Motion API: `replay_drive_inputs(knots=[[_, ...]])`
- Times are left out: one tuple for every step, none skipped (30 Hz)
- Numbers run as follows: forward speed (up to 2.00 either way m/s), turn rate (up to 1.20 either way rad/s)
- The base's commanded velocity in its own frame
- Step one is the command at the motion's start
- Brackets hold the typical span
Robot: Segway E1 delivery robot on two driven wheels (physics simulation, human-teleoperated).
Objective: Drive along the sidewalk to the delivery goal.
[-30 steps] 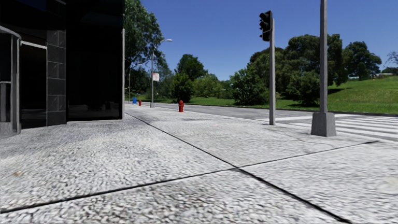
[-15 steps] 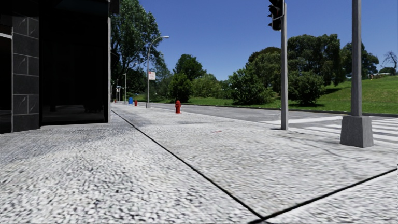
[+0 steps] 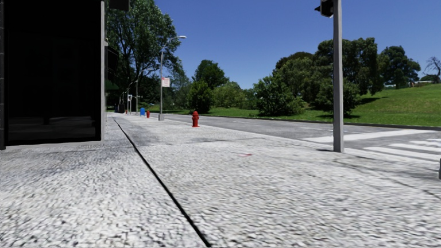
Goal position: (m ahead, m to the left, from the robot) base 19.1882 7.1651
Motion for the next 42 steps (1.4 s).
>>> replay_drive_inputs(knots=[[2.0, 0.0], [2.0, 0.0], [2.0, 0.0], [2.0, 0.0], [2.0, 0.0], [2.0, 0.0], [2.0, 0.0], [2.0, 0.0], [2.0, 0.0], [2.0, 0.0], [2.0, 0.0], [2.0, 0.0], [2.0, 0.0], [2.0, 0.0], [2.0, 0.0], [2.0, 0.0], [2.0, 0.0], [2.0, 0.0], [2.0, 0.0], [2.0, 0.0], [2.0, 0.0], [2.0, 0.0], [2.0, 0.0], [2.0, 0.0], [2.0, 0.0], [2.0, 0.0], [2.0, 0.0], [2.0, 0.0], [2.0, 0.0], [2.0, 0.0], [2.0, 0.0], [2.0, 0.0], [2.0, 0.0], [2.0, 0.0], [2.0, 0.0], [2.0, 0.0], [2.0, 0.0], [2.0, 0.0], [2.0, 0.0], [2.0, 0.0], [2.0, 0.0], [2.0, 0.0]])
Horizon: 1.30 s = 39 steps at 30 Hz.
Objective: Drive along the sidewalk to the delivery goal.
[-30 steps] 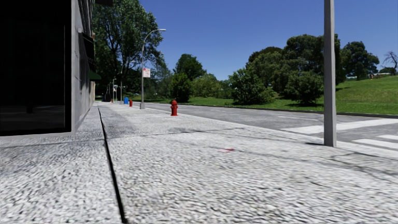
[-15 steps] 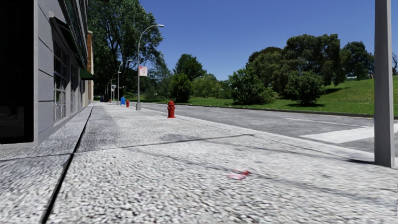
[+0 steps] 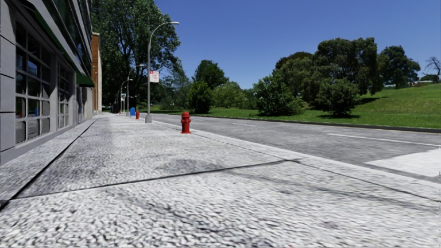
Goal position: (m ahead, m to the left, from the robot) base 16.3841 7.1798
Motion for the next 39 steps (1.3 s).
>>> replay_drive_inputs(knots=[[2.0, 0.0], [2.0, 0.0], [2.0, 0.0], [2.0, 0.0], [2.0, 0.0], [2.0, 0.0], [2.0, 0.0], [2.0, 0.0], [2.0, 0.0], [2.0, 0.0], [2.0, 0.0], [2.0, 0.0], [2.0, 0.0], [2.0, 0.0], [2.0, 0.0], [2.0, 0.0], [2.0, 0.0], [2.0, 0.0], [2.0, 0.0], [2.0, 0.0], [2.0, 0.0], [2.0, 0.0], [2.0, 0.0], [2.0, 0.0], [2.0, 0.0], [2.0, 0.0], [2.0, 0.18], [2.0, 0.18], [2.0, 0.67], [2.0, 1.14], [2.0, 1.16], [2.0, 1.16], [2.0, 1.17], [2.0, 1.17], [2.0, 1.17], [2.0, 1.17], [2.0, 1.17], [2.0, 1.17], [2.0, 1.17]])
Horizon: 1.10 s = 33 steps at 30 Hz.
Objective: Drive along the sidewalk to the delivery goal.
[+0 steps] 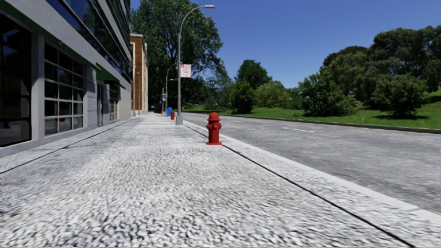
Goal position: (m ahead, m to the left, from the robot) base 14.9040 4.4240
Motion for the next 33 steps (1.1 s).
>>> replay_drive_inputs(knots=[[2.0, 1.17], [2.0, 1.04], [2.0, 0.0], [2.0, 0.0], [2.0, 0.0], [2.0, 0.0], [2.0, 0.0], [2.0, 0.0], [2.0, 0.0], [2.0, 0.0], [2.0, 0.0], [2.0, 0.0], [2.0, 0.0], [2.0, 0.0], [2.0, 0.0], [2.0, 0.0], [2.0, 0.0], [2.0, 0.0], [2.0, 0.0], [2.0, 0.0], [2.0, 0.0], [2.0, 0.0], [2.0, 0.0], [2.0, 0.0], [2.0, 0.0], [2.0, 0.0], [2.0, 0.0], [2.0, 0.0], [2.0, 0.0], [2.0, 0.0], [2.0, 0.0], [2.0, 0.0], [2.0, 0.0]])
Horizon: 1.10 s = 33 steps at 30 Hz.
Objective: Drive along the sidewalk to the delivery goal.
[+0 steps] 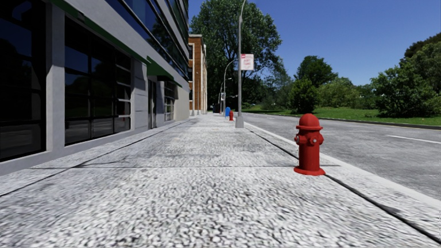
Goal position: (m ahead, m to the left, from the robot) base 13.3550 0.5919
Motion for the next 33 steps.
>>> replay_drive_inputs(knots=[[2.0, 0.0], [2.0, 0.0], [2.0, 0.0], [2.0, 0.0], [2.0, 0.0], [2.0, 0.0], [2.0, 0.0], [2.0, 0.0], [2.0, 0.0], [2.0, 0.0], [2.0, 0.0], [2.0, 0.0], [2.0, 0.0], [2.0, 0.0], [2.0, 0.0], [2.0, 0.0], [2.0, 0.0], [2.0, 0.0], [2.0, 0.01], [2.0, 0.43], [2.0, 0.56], [2.0, 0.6], [2.0, 0.6], [2.0, 0.6], [2.0, 0.11], [2.0, 0.0], [2.0, 0.0], [2.0, 0.0], [2.0, 0.0], [2.0, 0.0], [2.0, 0.0], [2.0, 0.0], [2.0, 0.0]])
